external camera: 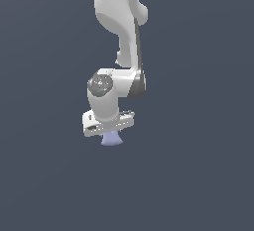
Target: Pick up the object and move it to a goal position.
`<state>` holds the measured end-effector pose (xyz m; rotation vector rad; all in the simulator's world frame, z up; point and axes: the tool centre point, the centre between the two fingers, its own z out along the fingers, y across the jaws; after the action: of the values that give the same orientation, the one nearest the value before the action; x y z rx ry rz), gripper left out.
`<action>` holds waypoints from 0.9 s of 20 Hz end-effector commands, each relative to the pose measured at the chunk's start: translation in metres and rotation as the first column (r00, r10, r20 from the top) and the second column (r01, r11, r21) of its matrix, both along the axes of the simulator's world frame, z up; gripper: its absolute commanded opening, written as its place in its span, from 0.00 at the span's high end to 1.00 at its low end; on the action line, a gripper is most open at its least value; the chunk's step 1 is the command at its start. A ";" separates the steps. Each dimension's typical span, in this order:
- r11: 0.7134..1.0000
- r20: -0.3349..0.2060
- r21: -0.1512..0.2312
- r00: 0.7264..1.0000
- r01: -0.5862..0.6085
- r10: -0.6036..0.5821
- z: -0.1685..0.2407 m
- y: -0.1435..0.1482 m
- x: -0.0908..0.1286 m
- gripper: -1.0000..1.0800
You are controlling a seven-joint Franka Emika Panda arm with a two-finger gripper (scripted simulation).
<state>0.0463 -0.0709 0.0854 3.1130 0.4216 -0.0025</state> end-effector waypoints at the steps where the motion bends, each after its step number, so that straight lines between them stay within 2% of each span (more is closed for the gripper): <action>1: 1.000 0.001 0.000 1.000 -0.001 0.001 0.023 0.022 -0.002 1.00; 18: 1.000 0.001 -0.002 1.000 -0.001 0.001 0.184 0.166 -0.013 1.00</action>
<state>0.0343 0.0829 0.2547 3.1111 0.4244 0.0004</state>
